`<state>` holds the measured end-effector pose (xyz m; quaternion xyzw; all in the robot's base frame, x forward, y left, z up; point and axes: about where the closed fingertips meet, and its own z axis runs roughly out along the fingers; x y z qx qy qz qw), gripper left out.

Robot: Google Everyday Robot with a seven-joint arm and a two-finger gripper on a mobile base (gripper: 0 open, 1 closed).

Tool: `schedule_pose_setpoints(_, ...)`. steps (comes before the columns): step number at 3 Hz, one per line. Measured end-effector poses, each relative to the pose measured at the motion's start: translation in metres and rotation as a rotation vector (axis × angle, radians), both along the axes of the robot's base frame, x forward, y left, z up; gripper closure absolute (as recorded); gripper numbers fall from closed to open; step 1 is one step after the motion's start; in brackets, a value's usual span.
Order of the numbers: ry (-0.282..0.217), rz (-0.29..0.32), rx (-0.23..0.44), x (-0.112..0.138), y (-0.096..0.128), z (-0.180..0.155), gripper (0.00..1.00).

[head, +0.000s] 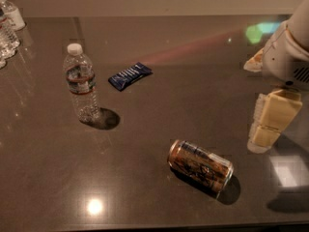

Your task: Pick orange can

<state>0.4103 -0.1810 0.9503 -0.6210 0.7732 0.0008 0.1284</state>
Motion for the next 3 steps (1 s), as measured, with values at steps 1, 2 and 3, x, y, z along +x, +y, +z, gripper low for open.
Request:
schedule_pose_setpoints(1,0.048,-0.006,0.018,-0.017,0.019,-0.012,0.00)
schedule_pose_setpoints(2,0.082,-0.017,0.029,-0.034,0.035,-0.025,0.00)
schedule_pose_setpoints(3,0.091,-0.028,0.041,-0.048,0.048,-0.036,0.00)
